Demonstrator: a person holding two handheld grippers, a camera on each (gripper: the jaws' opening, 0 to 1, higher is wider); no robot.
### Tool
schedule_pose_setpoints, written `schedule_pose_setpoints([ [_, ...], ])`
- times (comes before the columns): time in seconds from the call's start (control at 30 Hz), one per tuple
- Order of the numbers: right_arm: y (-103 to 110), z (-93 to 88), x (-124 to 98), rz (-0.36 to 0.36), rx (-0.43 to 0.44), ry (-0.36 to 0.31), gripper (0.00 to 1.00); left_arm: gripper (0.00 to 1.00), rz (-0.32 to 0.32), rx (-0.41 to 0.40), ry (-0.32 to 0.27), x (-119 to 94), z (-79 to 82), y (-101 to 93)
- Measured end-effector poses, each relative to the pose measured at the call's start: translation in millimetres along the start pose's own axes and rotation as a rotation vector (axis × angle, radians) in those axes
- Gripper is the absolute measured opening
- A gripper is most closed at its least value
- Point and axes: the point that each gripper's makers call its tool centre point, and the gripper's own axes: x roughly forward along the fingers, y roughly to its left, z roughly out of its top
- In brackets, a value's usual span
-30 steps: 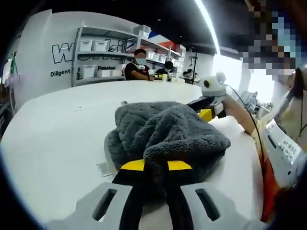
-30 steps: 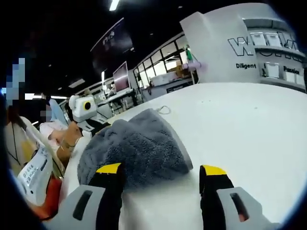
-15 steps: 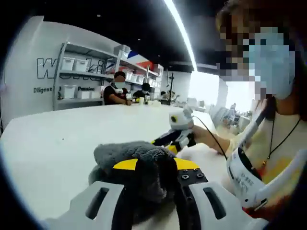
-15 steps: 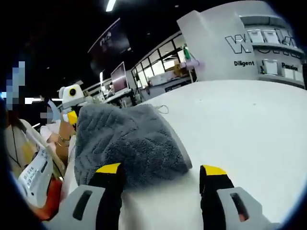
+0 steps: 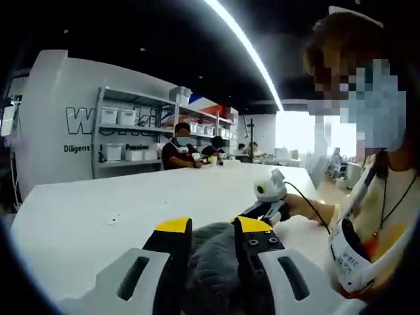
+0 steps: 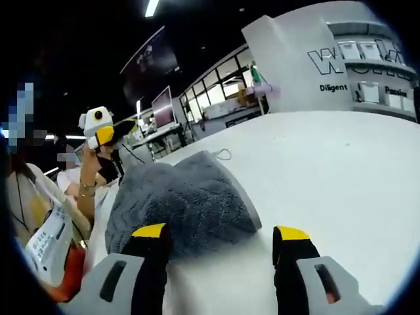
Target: Fold the towel on the table until its edges align and the towel forms a compact rectangular stack.
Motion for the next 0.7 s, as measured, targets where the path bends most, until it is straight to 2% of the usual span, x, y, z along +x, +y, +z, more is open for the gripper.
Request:
schedule_pose_setpoints([
  [0.07,0,0.7,-1,-0.001,-0.002,-0.002,0.64,0.26,0.005,0.010,0.030,11,-9.8,10.2],
  [0.17,0,0.6,-1,-0.001,-0.001,-0.003,0.64,0.26,-0.022,-0.003,0.118,25,-35.8,15.7],
  [0.33,-1,-0.4,-1,-0.002,-0.001,-0.002,0.64,0.30,-0.181,-0.084,0.151,31,-62.7,-9.6],
  [0.37,-1,-0.5,-1,-0.001,-0.001,-0.002,0.64,0.30,-0.188,-0.086,0.171,31,-69.6,-10.3],
  [0.47,-1,-1.5,0,0.002,0.005,0.000,0.64,0.31,-0.137,-0.060,0.261,31,-94.4,0.8],
  [0.53,-2,-1.3,0,0.004,0.009,-0.001,0.64,0.31,-0.152,-0.086,0.282,32,-103.3,-1.2],
  [0.6,-2,-1.6,0,0.003,0.004,0.004,0.64,0.32,-0.191,-0.128,0.293,35,-111.0,-11.3],
  [0.7,-3,-2.2,0,0.000,0.001,0.008,0.64,0.33,-0.210,-0.124,0.296,38,-117.8,-18.5],
])
